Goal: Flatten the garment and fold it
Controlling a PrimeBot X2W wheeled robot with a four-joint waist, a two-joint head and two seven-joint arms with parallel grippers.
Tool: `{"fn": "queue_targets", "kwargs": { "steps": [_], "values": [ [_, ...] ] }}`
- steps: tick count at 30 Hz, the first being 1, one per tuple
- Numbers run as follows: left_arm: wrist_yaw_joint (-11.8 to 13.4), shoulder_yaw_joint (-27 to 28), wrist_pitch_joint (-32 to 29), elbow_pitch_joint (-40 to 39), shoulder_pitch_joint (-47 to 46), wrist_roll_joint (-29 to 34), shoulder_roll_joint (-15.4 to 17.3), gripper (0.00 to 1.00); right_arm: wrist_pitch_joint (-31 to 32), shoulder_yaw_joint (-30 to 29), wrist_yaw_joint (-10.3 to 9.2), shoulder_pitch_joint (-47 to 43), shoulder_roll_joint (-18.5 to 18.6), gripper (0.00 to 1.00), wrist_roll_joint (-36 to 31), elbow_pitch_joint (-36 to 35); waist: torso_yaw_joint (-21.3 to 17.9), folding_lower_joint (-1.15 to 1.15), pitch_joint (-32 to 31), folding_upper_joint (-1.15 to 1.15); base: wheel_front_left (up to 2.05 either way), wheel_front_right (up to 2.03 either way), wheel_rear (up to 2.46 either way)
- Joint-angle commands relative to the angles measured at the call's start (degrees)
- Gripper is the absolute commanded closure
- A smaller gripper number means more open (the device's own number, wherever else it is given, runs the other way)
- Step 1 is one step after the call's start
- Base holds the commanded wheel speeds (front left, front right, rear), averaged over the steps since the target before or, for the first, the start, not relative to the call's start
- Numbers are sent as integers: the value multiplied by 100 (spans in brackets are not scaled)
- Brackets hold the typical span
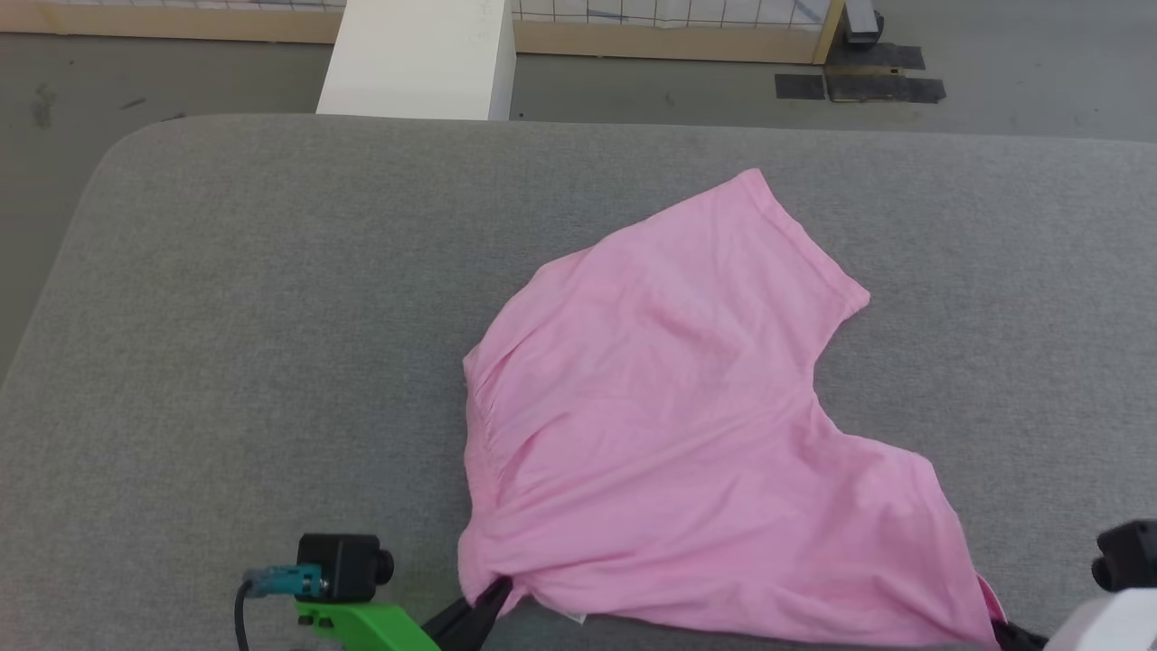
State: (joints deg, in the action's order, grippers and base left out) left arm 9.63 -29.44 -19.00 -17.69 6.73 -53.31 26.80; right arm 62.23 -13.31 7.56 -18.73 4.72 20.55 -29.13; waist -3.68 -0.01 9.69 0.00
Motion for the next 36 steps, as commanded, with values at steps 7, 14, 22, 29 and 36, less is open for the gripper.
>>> {"fn": "queue_targets", "kwargs": {
  "steps": [7, 14, 22, 29, 36],
  "values": [
    [-155, 102, 261, 49, -623, -102, -460, 100, -365, 347, -8, 1096, 293, 100, -4, -66, 104, 1, 45, 0, 0, 0, 0],
    [-259, 233, 363, 413, -1457, -201, -878, 100, -739, 667, -8, 2748, 621, 100, 87, 815, 263, 1, 349, 0, 0, 0, 0],
    [-268, 379, 448, 1144, -2324, -205, -1208, 100, -1201, 970, -8, 4540, 894, 100, 27, 2342, 573, 1, 850, 0, 0, 0, 0],
    [-141, 472, 633, 1797, -2852, -119, -1485, 100, -1823, 1258, -8, 5757, 986, 100, -257, 3732, 834, 1, 1341, 0, 0, 0, 0],
    [-20, 458, 807, 2242, -3205, 12, -1714, 100, -2361, 1308, -8, 6647, 1047, 100, -777, 5046, 1070, 1, 1796, 0, 0, 0, 0]
  ]
}}
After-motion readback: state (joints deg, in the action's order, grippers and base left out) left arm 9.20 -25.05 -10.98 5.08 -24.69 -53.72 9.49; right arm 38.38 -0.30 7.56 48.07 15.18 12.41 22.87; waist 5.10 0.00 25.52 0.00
